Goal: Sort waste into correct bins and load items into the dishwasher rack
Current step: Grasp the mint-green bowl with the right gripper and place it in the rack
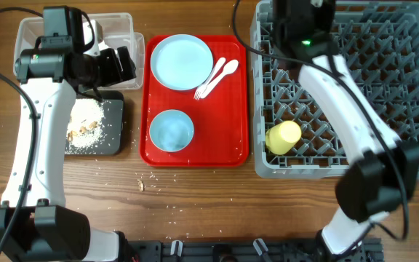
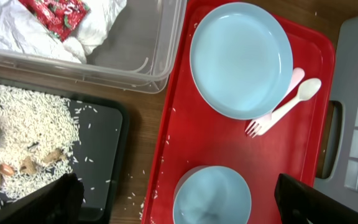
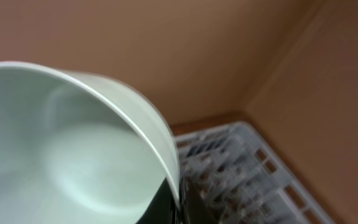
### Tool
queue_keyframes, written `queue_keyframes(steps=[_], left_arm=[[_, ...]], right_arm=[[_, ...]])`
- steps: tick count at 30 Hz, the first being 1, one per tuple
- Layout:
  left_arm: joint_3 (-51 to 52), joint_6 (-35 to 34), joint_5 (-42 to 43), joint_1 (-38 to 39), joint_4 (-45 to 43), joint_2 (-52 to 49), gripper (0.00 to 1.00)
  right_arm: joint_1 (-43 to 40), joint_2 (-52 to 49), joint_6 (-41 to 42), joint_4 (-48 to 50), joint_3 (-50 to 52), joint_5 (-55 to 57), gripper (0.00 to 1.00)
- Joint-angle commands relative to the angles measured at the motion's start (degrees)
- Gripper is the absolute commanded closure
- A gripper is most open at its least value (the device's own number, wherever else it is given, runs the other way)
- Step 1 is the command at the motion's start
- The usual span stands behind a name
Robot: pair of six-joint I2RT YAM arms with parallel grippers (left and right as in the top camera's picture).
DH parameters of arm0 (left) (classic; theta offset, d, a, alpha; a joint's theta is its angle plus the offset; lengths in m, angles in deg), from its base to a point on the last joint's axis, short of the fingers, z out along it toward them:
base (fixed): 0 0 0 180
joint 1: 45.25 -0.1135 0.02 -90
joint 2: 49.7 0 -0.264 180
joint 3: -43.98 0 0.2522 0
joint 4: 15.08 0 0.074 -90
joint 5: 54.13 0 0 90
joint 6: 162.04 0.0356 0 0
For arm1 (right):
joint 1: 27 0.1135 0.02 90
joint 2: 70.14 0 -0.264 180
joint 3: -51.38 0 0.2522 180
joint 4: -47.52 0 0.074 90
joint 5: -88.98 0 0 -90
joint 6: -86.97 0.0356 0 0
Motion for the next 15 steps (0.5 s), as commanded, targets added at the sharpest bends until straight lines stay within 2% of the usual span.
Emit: queue_keyframes(steps=[1, 3, 5, 15], left_arm=[[-0.8, 0.3, -0.5, 0.0, -0.1, 0.2, 0.0], [-0.8, 0.3, -0.5, 0.0, -0.1, 0.2, 0.0], [-0.8, 0.3, -0.5, 0.0, -0.1, 0.2, 0.0], [-0.8, 0.3, -0.5, 0.0, -0.1, 0.2, 0.0]], right_arm=[[-0.1, -7.5, -26.0, 11.1, -0.3, 9.8, 0.96], [-0.1, -11.3, -34.8, 17.8, -0.3, 11.3, 0.96], [-0.1, -14.3, -38.2, 21.2, -0.3, 11.5, 0.96], [0.6, -18.6, -38.1, 18.9, -0.2, 8.2, 0.96]])
